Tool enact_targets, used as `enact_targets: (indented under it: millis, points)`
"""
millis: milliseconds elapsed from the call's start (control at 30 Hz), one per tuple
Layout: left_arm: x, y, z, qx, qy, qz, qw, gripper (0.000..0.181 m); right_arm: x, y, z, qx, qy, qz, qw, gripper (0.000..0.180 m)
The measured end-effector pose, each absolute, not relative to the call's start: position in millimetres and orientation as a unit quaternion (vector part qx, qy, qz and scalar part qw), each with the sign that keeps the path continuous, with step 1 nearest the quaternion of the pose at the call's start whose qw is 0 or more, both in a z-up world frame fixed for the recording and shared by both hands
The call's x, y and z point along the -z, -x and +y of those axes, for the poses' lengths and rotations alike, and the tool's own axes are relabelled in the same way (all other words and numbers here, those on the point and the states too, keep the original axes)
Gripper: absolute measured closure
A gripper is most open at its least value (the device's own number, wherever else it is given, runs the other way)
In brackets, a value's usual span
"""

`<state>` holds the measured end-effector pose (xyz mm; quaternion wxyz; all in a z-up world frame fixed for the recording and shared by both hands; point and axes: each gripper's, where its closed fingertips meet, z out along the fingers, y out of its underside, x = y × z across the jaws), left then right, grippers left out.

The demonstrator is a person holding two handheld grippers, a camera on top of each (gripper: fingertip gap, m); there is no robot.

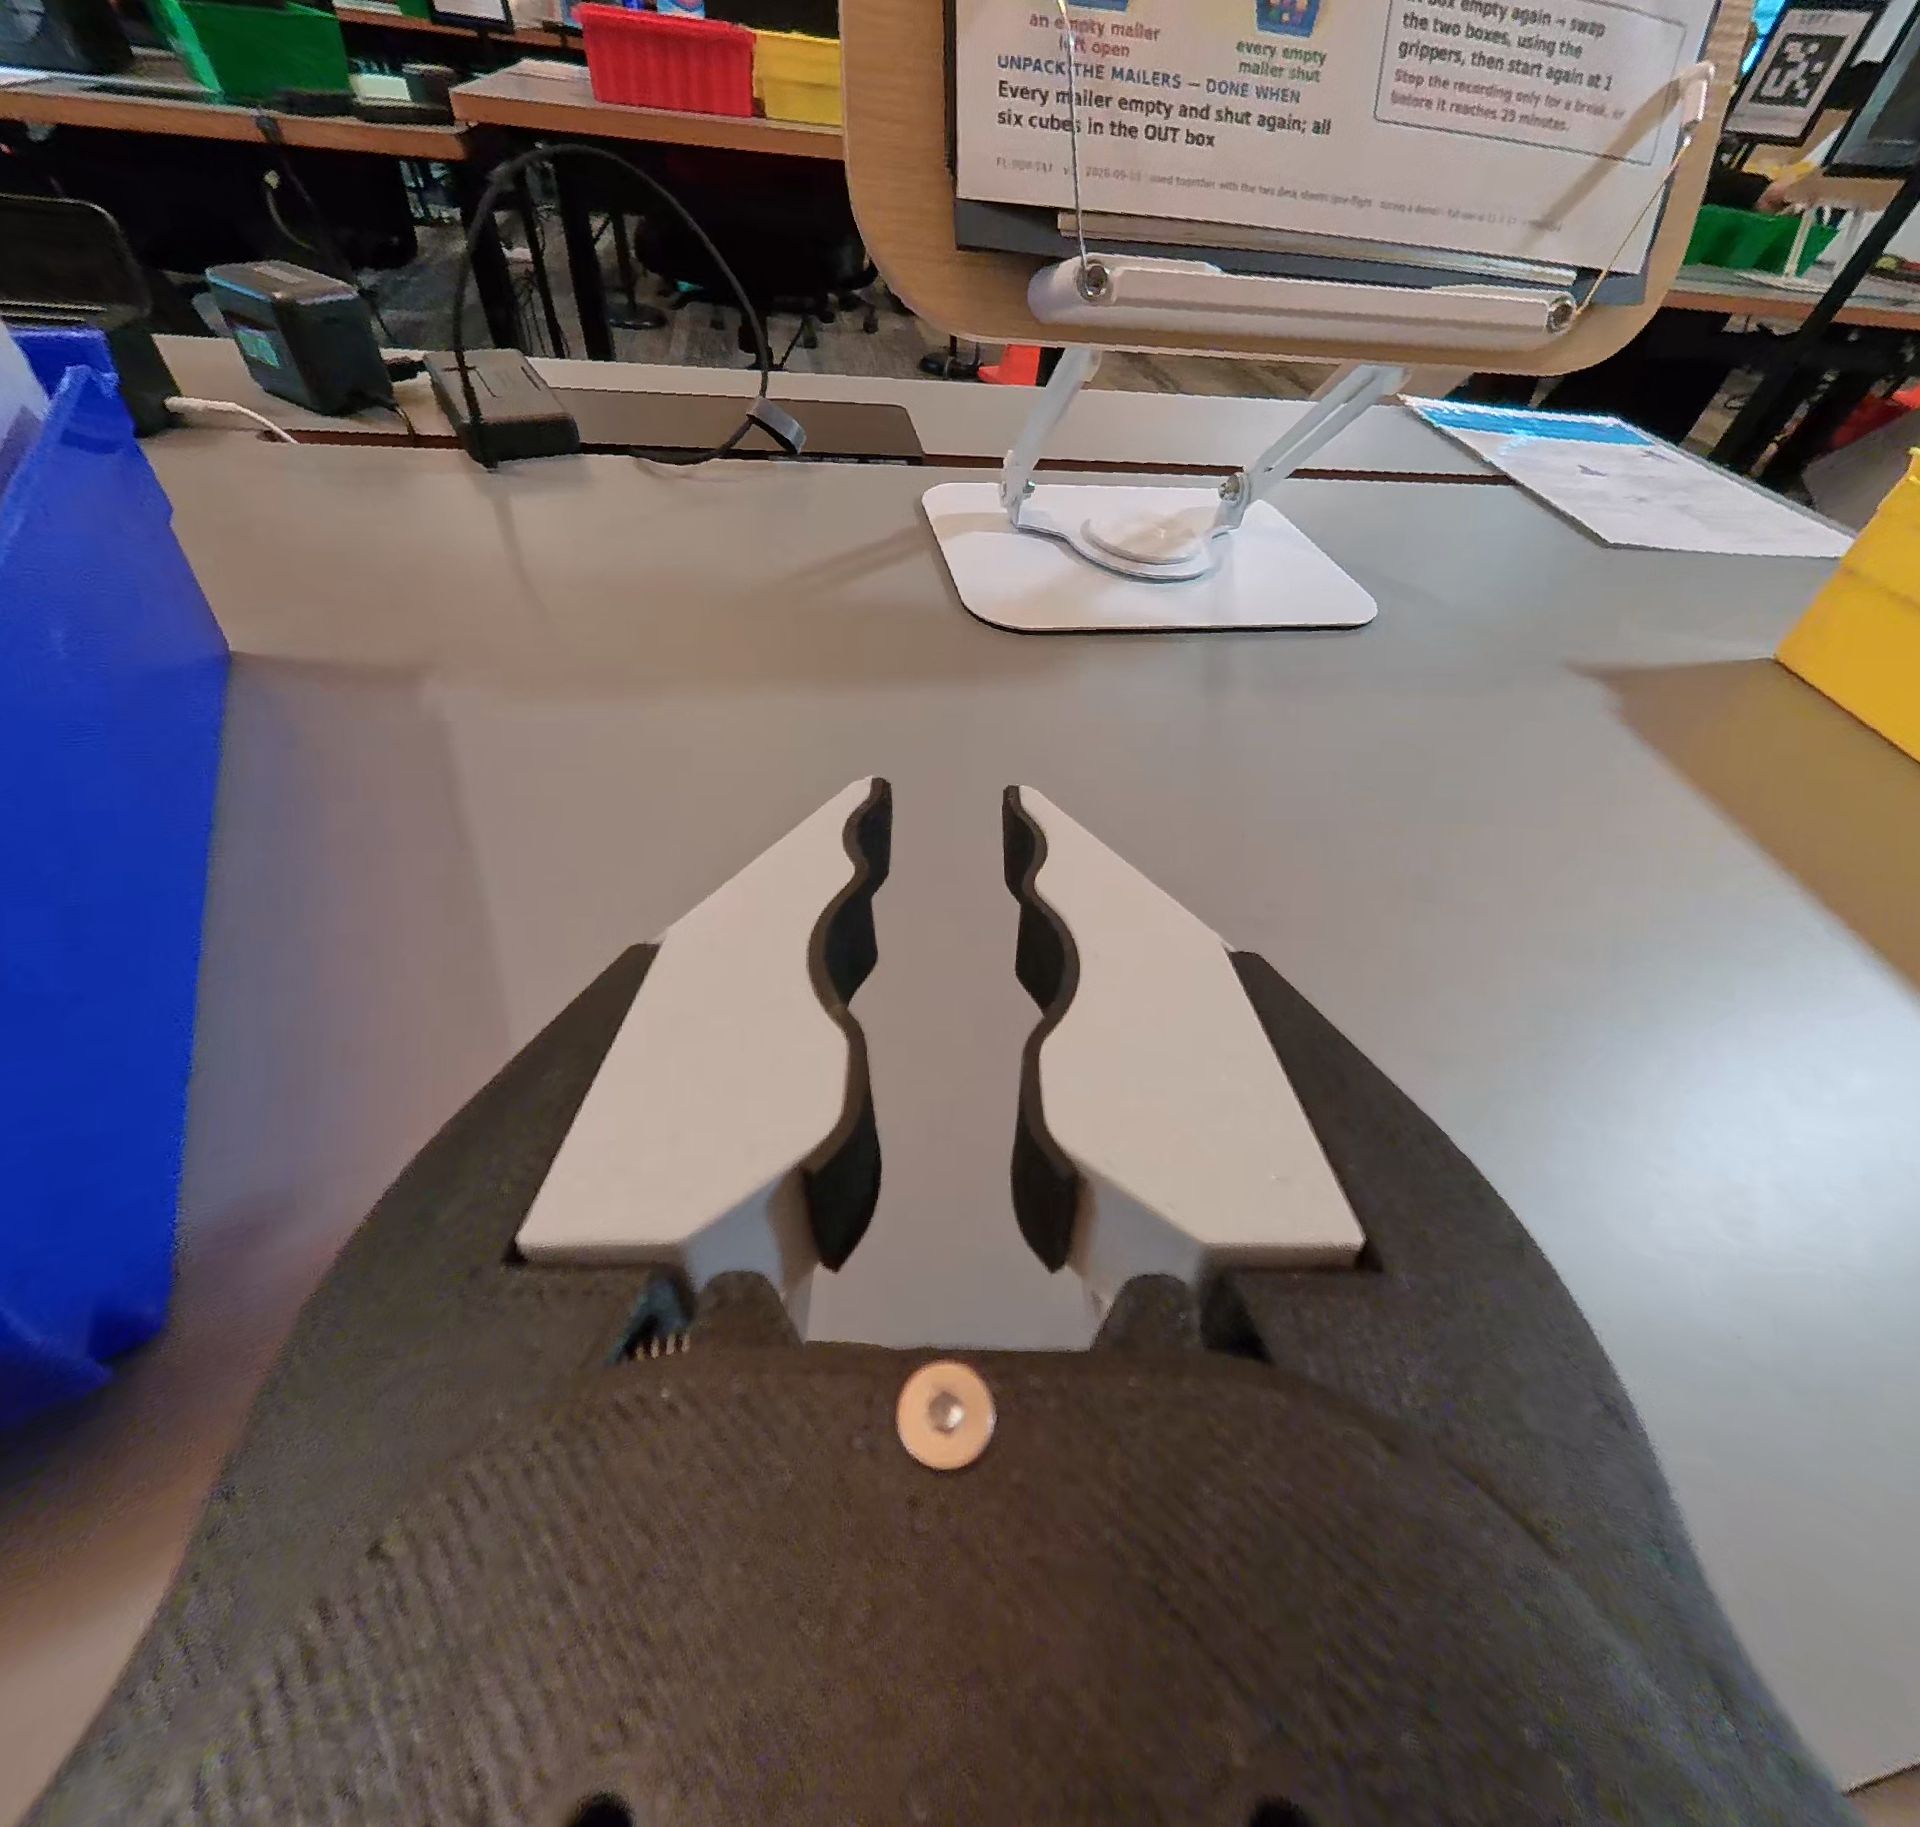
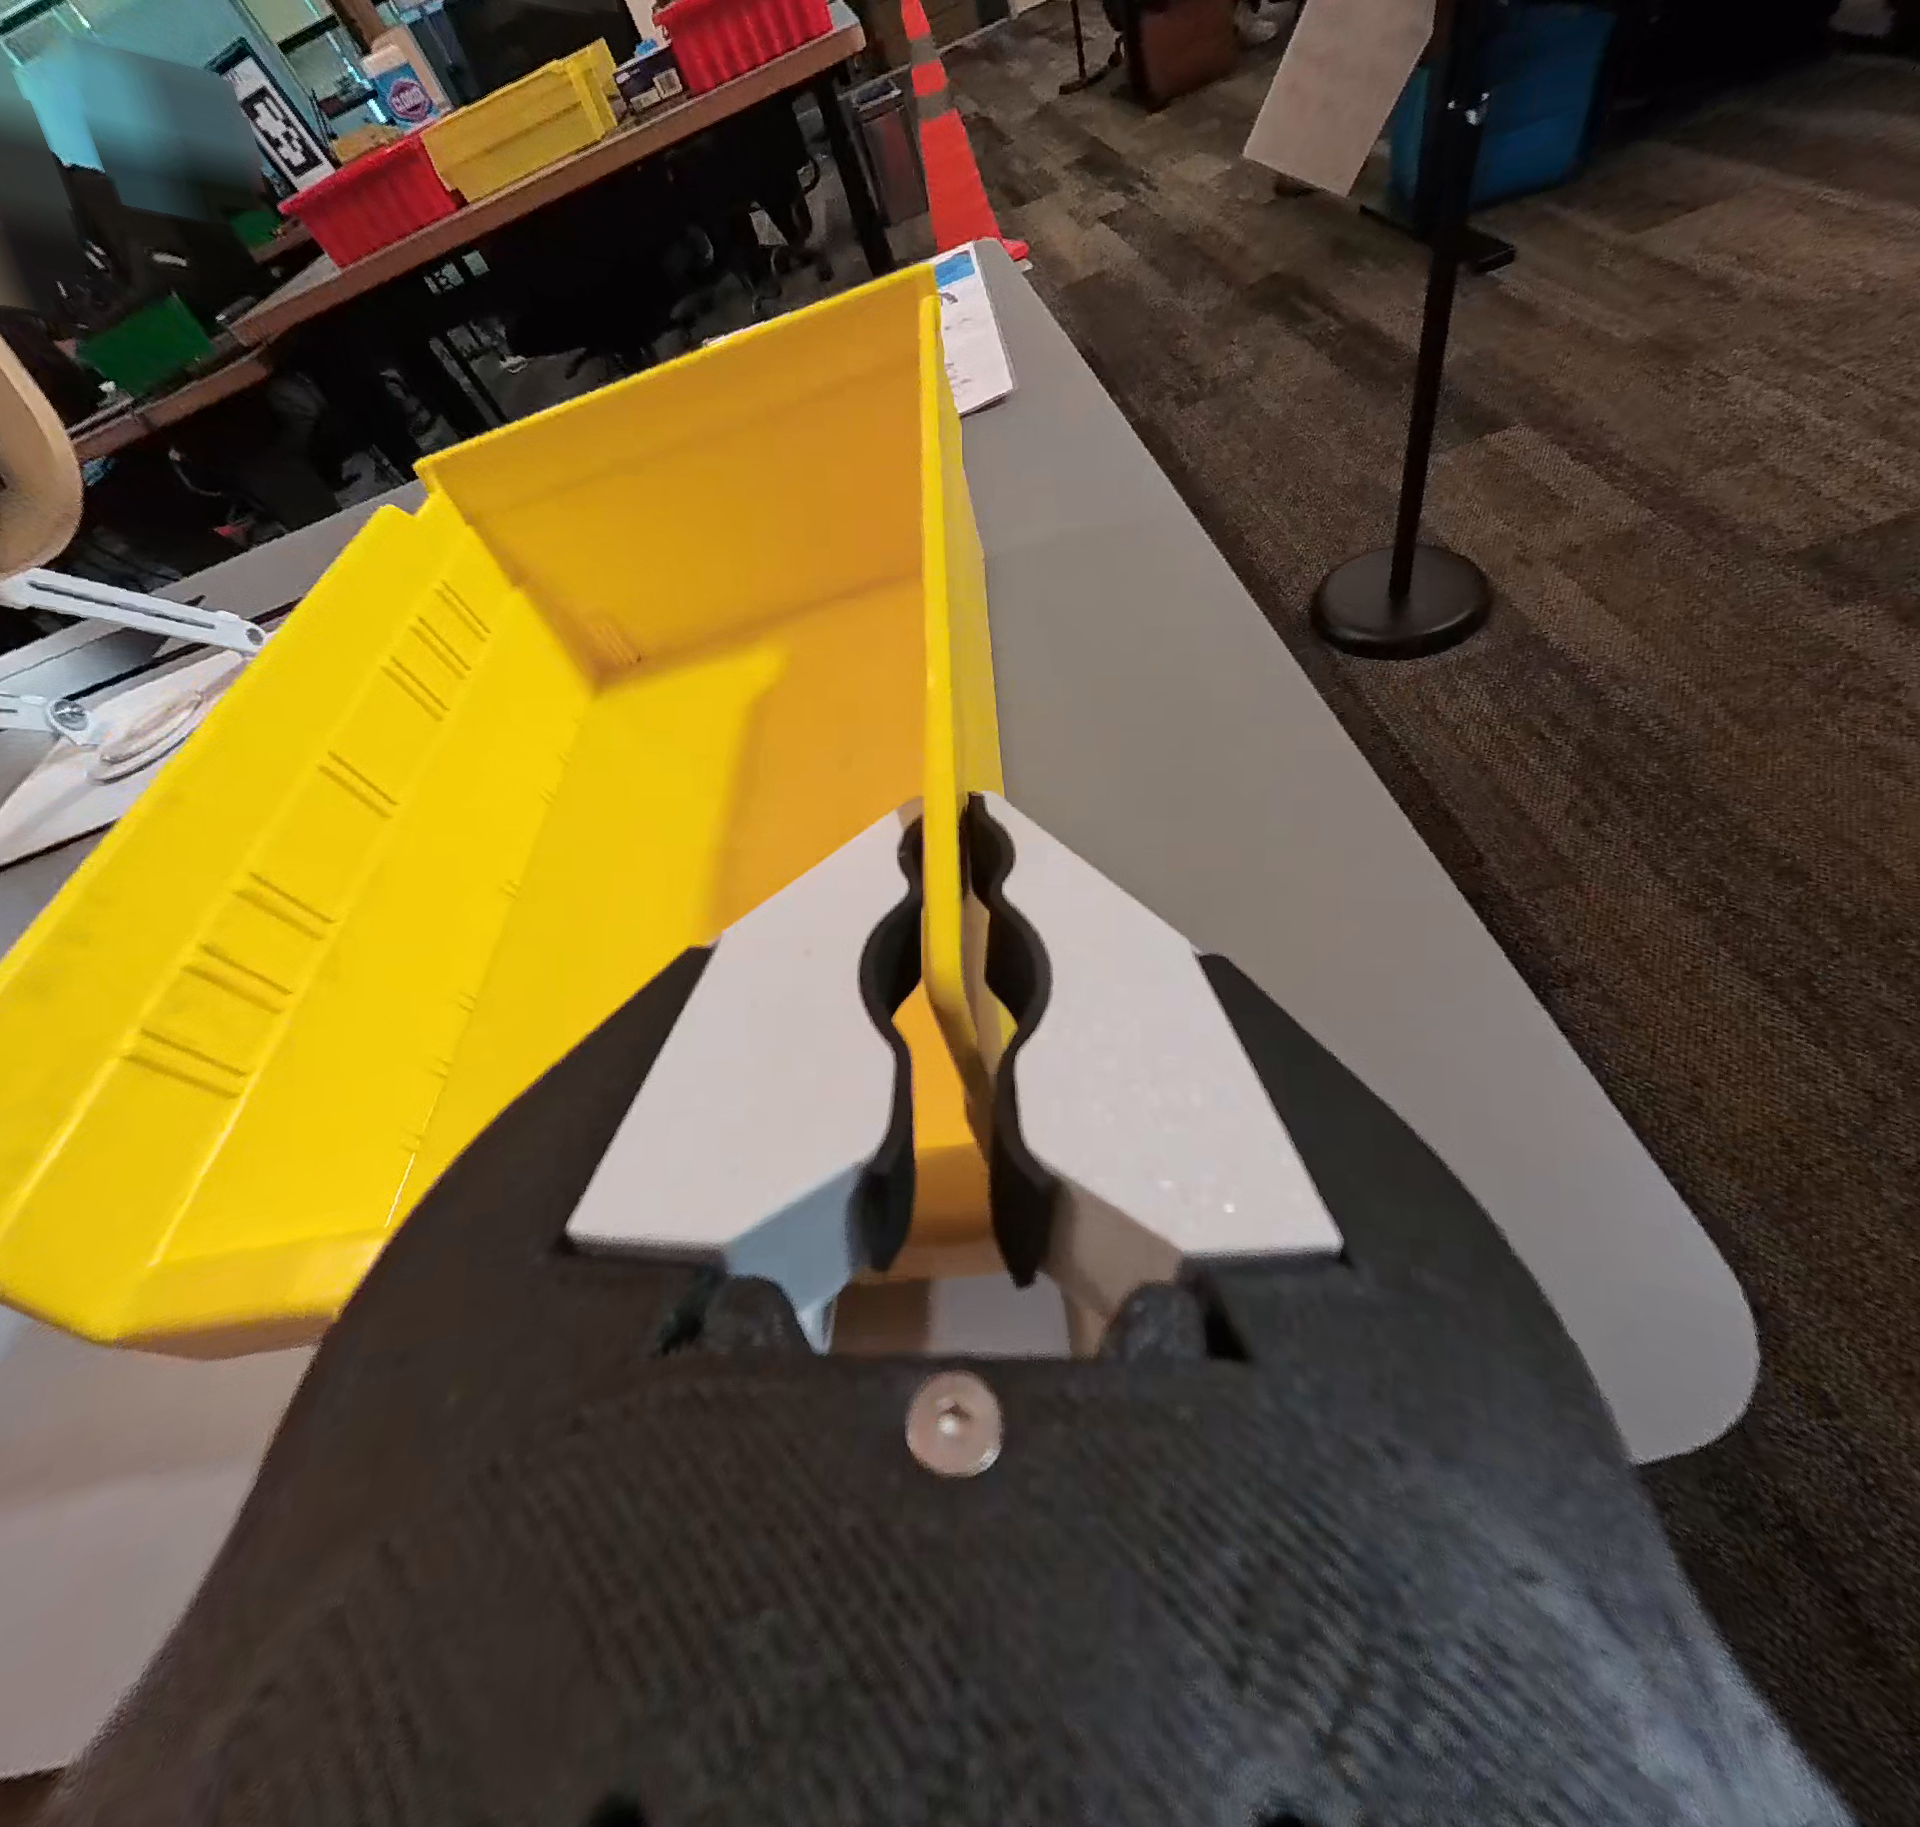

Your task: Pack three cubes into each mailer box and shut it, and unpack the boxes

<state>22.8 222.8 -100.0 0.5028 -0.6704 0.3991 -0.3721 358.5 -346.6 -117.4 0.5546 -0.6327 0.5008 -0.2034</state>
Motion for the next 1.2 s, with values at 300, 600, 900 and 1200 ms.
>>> enact_targets:
  millis: [300, 600, 900, 1200]
  points:
    - [57, 54, 312, 0.286, 0.697, 0.25, 0.608, 0.141, -18, -302, -311, 0.32, 0.538, 0.398, 0.671, 0.117]
    - [94, 86, 374, 0.212, 0.742, 0.236, 0.59, 0.124, -16, -117, -43, 0.003, 0.607, 0.164, 0.777, 0.128]
    - [95, 71, 368, 0.211, 0.714, 0.278, 0.607, 0.138, 60, -41, 95, -0.239, 0.689, 0.096, 0.677, 0.127]
    - [119, 60, 373, 0.18, 0.724, 0.332, 0.577, 0.152, 74, -33, 106, -0.264, 0.715, 0.056, 0.645, 0.126]
